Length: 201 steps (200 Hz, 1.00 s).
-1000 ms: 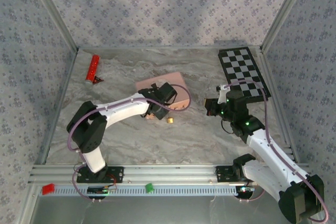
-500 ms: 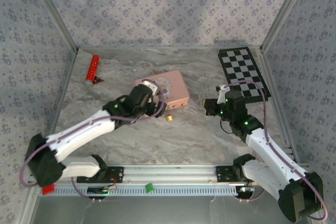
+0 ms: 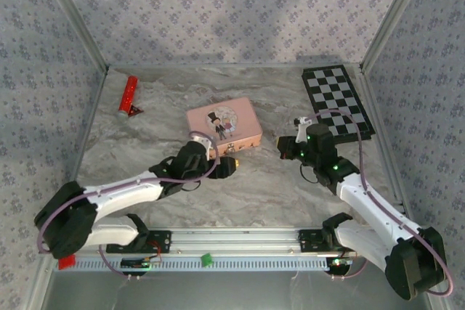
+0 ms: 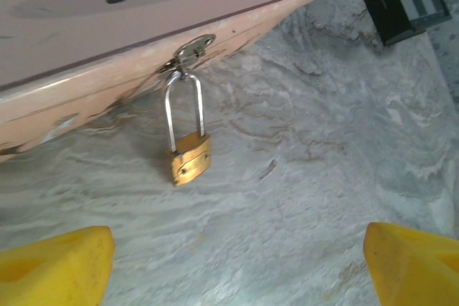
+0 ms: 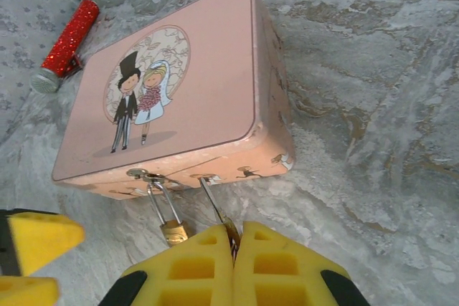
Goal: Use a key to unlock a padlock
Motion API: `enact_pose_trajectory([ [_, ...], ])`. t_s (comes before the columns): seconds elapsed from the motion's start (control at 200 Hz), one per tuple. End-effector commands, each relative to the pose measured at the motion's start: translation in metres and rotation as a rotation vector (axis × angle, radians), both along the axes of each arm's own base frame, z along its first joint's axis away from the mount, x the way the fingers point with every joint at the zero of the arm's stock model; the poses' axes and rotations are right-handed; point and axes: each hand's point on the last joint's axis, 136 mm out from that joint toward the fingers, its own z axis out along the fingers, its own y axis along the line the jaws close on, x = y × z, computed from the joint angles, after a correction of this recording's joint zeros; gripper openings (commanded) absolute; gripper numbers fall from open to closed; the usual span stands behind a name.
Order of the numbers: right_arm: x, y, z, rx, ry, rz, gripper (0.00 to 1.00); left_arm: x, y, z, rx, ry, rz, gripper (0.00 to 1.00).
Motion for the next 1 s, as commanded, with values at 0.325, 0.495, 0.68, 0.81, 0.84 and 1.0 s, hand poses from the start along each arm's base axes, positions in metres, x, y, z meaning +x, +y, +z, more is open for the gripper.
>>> enact_pose_trajectory([
  [0.325, -0.004, 0.013, 0.001, 0.044, -0.019, 0.018, 0.00, 0.025, -0.037, -0.034, -0.065, -0.023, -0.021, 0.79],
  [0.495, -0.005, 0.012, -0.004, 0.042, -0.010, 0.012, 0.00, 0.036, -0.030, -0.054, -0.014, -0.022, -0.013, 0.83],
  [0.68, -0.006, 0.012, -0.006, 0.041, -0.003, 0.012, 0.00, 0.044, -0.038, -0.062, -0.045, -0.002, -0.023, 0.78],
  [0.81, -0.006, 0.013, -0.005, 0.040, 0.002, 0.017, 0.00, 0.047, -0.041, -0.066, -0.044, -0.001, -0.025, 0.75],
  [0.84, -0.006, 0.014, -0.006, 0.041, 0.006, 0.019, 0.00, 0.047, -0.042, -0.067, -0.041, 0.001, -0.025, 0.75],
  [1.0, -0.006, 0.017, -0.005, 0.048, 0.010, 0.025, 0.00, 0.049, -0.046, -0.070, -0.035, 0.009, -0.033, 0.72],
])
